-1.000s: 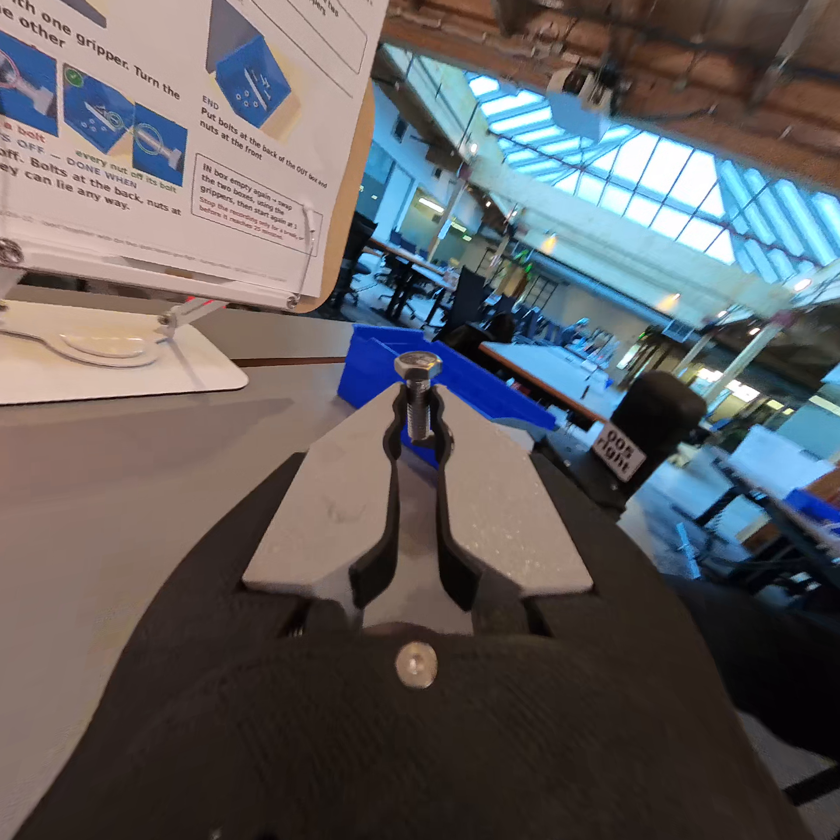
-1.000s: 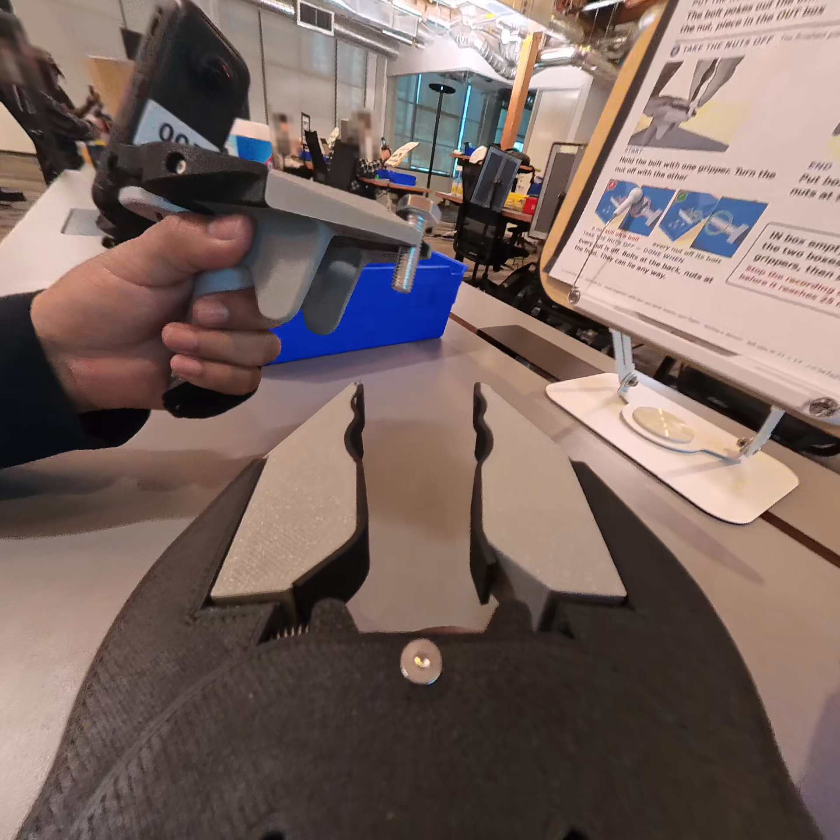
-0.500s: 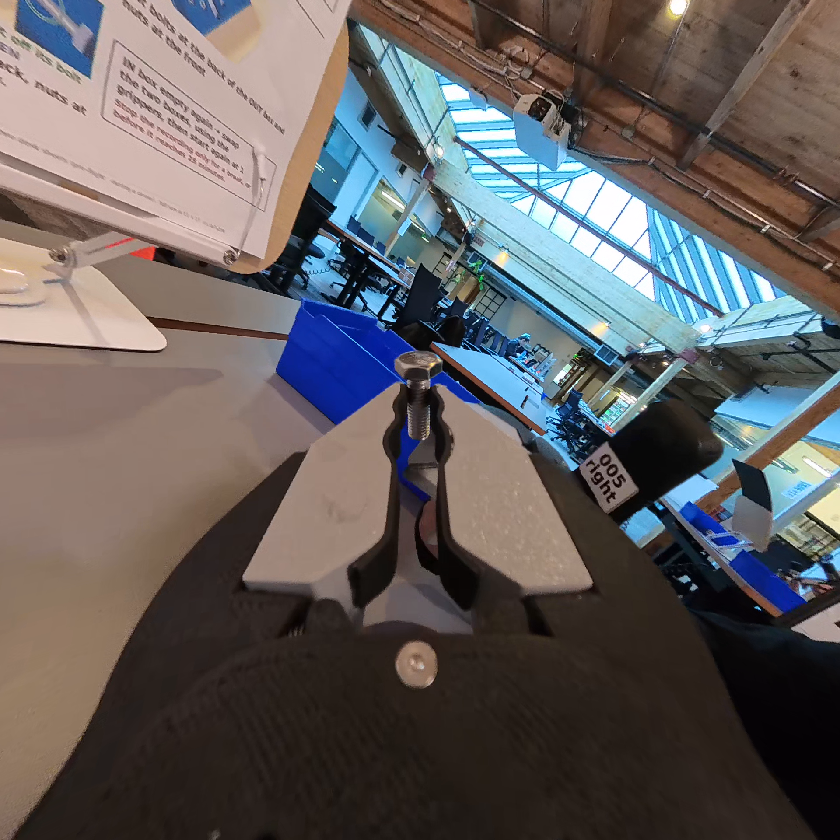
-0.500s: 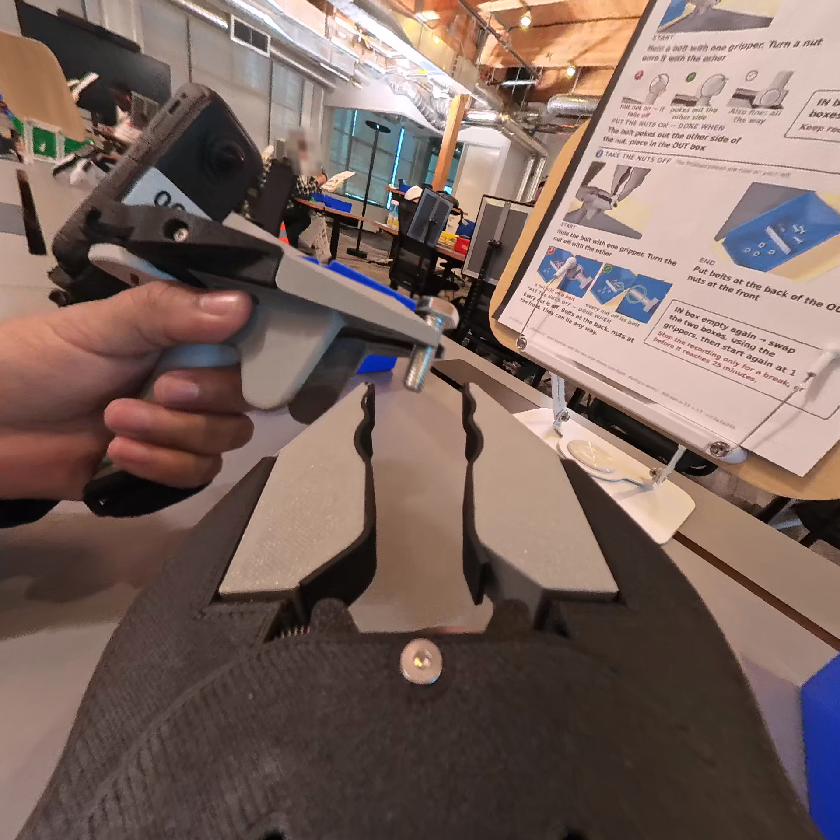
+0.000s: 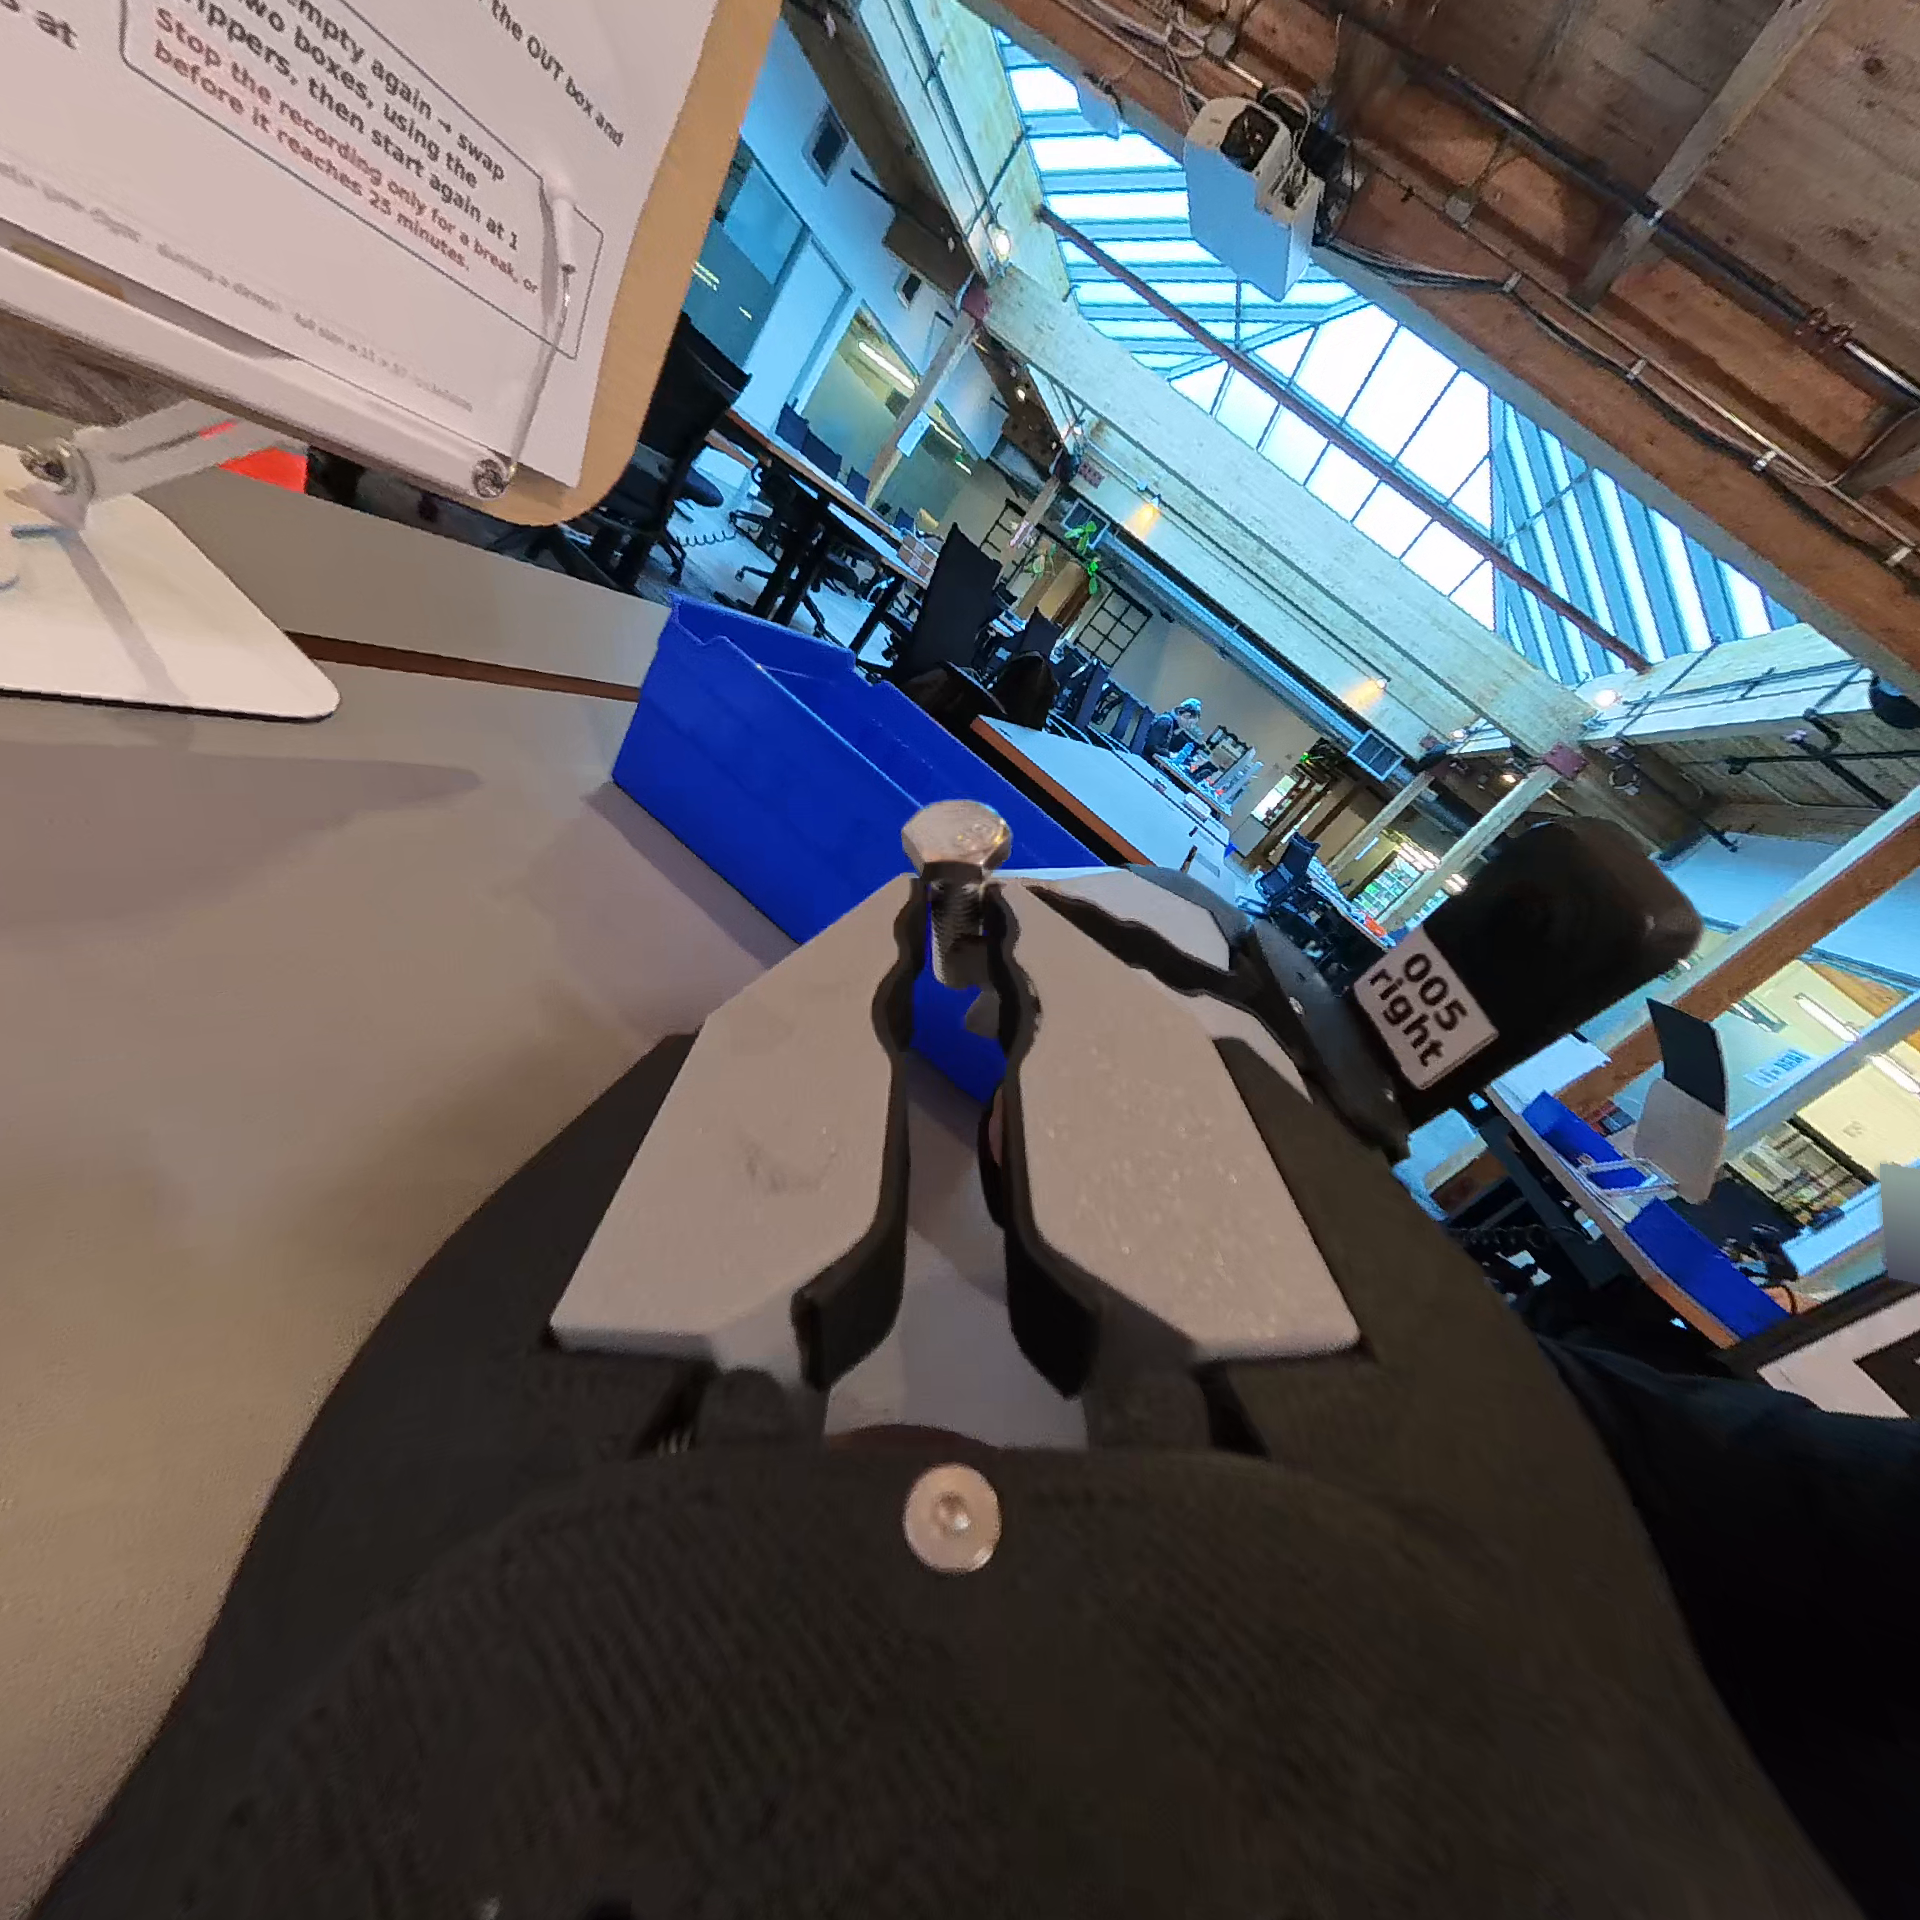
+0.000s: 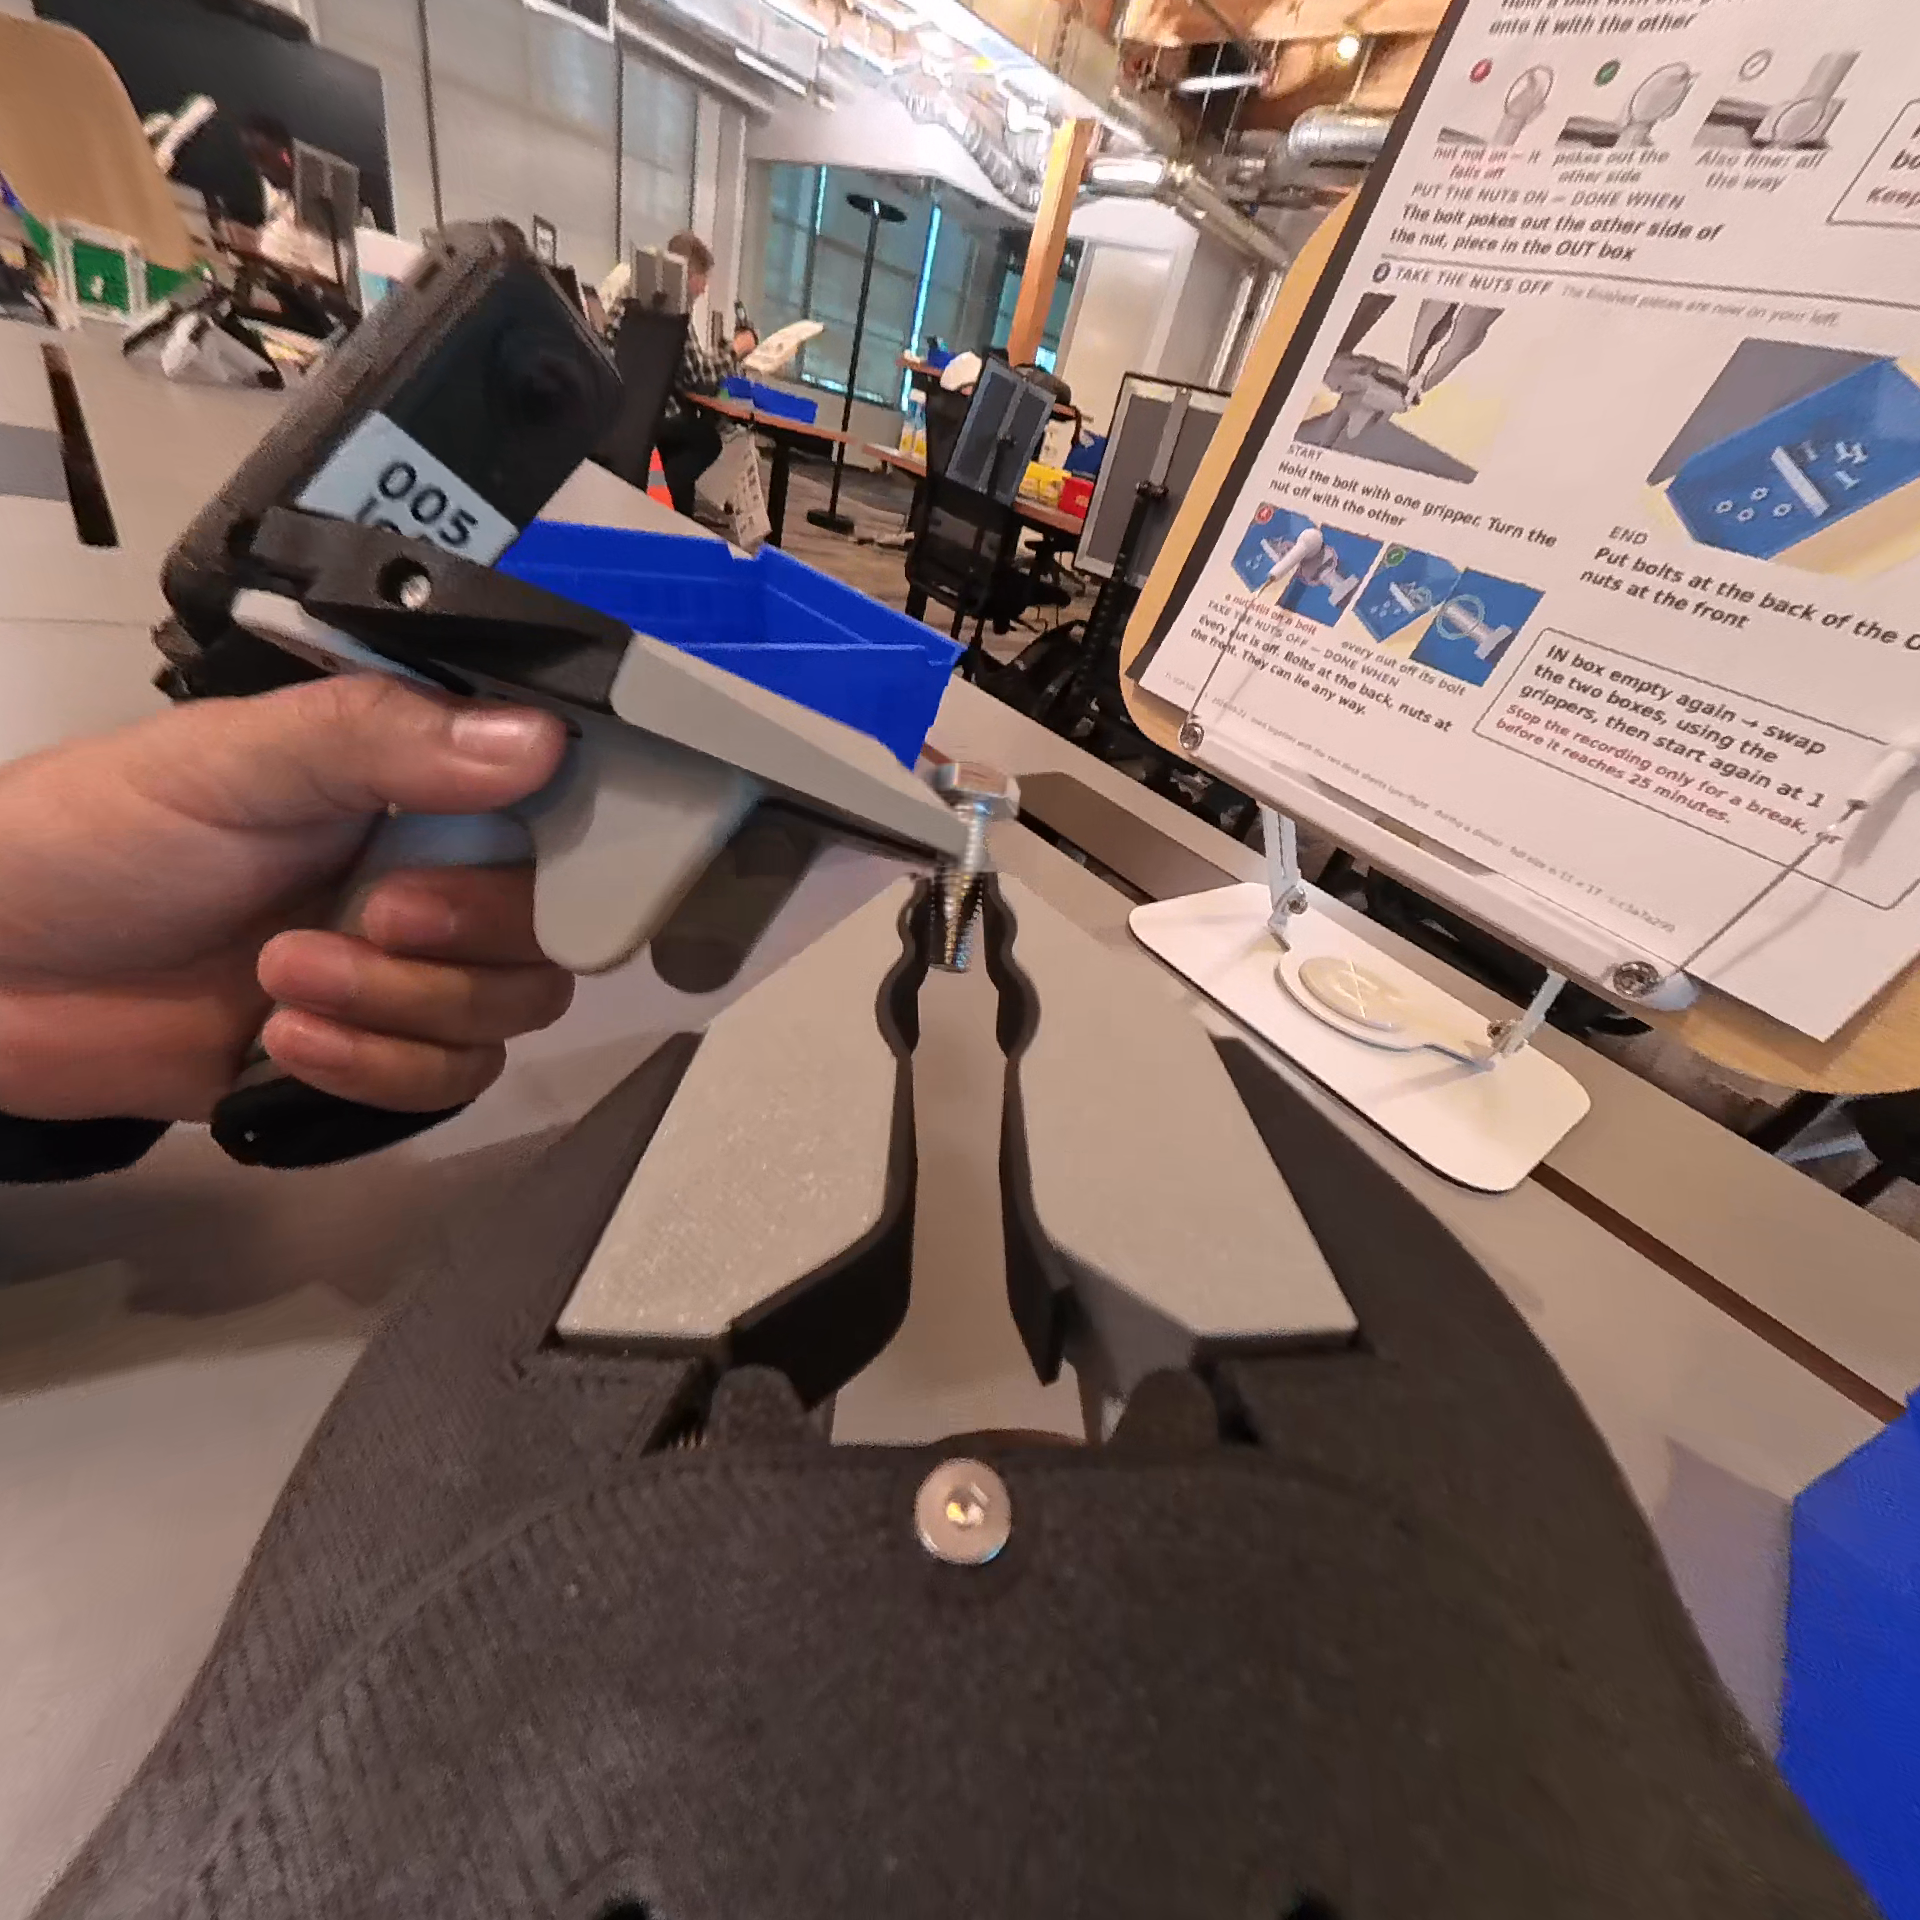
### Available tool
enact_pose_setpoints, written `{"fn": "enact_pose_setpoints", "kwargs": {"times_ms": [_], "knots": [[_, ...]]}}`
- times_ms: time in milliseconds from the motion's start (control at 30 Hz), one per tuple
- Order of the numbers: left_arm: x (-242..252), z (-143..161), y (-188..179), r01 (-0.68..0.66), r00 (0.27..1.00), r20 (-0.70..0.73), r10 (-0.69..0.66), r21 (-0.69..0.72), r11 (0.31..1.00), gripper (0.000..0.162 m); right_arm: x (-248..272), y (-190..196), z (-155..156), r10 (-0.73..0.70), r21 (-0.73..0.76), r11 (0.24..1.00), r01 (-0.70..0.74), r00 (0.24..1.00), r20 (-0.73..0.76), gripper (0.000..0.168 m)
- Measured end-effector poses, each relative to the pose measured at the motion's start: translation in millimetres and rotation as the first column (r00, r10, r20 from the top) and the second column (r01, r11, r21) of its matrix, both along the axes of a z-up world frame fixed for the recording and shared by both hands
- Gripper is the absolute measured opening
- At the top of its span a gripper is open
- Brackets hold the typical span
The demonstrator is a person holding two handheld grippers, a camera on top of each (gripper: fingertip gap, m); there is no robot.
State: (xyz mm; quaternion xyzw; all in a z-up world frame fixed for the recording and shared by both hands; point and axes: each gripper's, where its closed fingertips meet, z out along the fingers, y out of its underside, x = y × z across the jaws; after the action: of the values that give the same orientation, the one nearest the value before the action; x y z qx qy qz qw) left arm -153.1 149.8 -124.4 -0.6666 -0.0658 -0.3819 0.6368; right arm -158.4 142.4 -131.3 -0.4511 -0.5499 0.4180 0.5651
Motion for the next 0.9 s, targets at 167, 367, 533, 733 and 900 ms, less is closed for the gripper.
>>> {"fn": "enact_pose_setpoints", "kwargs": {"times_ms": [167,367,533,733,900], "knots": [[-21.9,11.0,-9.0,-0.043,0.999,-0.005,0.043,0.037,0.998,0.025,1.7,13.8,-20.0,-0.008,-0.004,1.000,0.009,0.990,0.139,0.006],[-27.6,-6.6,-9.3,-0.107,0.937,-0.338,0.095,-0.018,0.994,0.032,3.7,21.1,-49.3,0.054,-0.108,0.994,-0.020,0.945,0.323,0.007],[-21.3,-13.5,-5.6,-0.114,0.913,-0.397,0.093,-0.029,0.993,0.030,3.3,23.3,-61.0,0.055,-0.123,0.992,-0.011,0.931,0.362,0.007],[-26.7,-26.5,-1.2,-0.150,0.892,-0.440,0.105,-0.069,0.986,0.029,1.8,23.7,-60.9,0.064,-0.148,0.989,-0.013,0.936,0.346,0.007],[-28.5,-27.0,-0.8,-0.161,0.890,-0.440,0.114,-0.071,0.984,0.029,2.6,24.5,-57.6,0.062,-0.150,0.989,-0.012,0.942,0.330,0.007]]}}
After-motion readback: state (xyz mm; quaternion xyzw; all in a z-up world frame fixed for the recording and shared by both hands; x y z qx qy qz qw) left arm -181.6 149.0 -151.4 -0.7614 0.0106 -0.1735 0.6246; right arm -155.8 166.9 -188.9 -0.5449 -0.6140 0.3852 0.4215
